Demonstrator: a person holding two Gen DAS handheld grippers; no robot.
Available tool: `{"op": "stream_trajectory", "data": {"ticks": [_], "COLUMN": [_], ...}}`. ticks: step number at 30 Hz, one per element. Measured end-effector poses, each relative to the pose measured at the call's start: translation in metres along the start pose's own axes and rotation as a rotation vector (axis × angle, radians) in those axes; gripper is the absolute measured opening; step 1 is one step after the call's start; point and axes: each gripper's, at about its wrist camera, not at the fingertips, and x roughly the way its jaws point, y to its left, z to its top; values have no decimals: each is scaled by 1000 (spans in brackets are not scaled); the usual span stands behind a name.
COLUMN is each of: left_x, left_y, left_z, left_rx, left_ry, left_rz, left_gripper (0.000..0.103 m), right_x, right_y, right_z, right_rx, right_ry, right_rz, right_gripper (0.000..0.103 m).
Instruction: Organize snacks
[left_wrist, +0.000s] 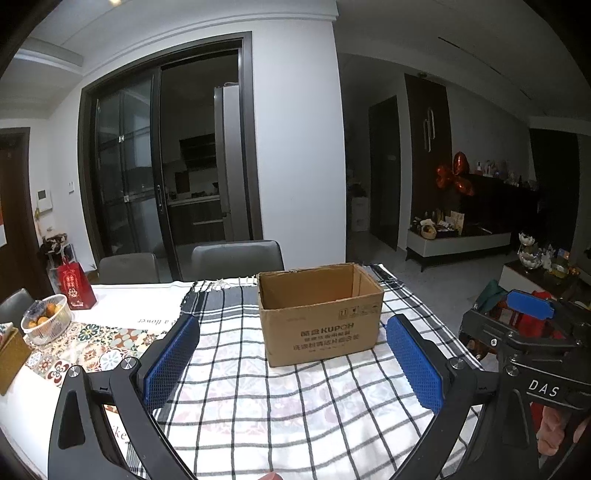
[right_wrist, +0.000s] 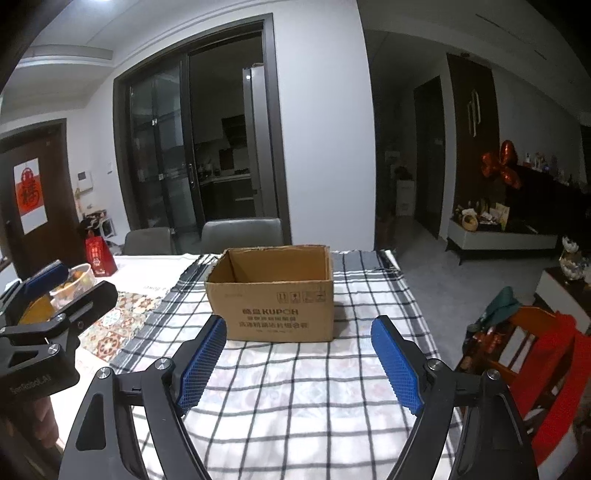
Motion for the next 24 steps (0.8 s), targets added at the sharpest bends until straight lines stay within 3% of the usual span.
{"op": "stream_trajectory", "data": {"ticks": [24], "left_x": [-27], "left_y": [-3], "left_z": [-15], "left_rx": [-16], "left_ry": [-11], "left_rz": [21], "left_gripper": [103], "right_x": [-29], "right_y": [-2], "right_z": [-15], "right_rx": [11], "right_ry": [-27], "right_rz": [12], "right_gripper": [84]}}
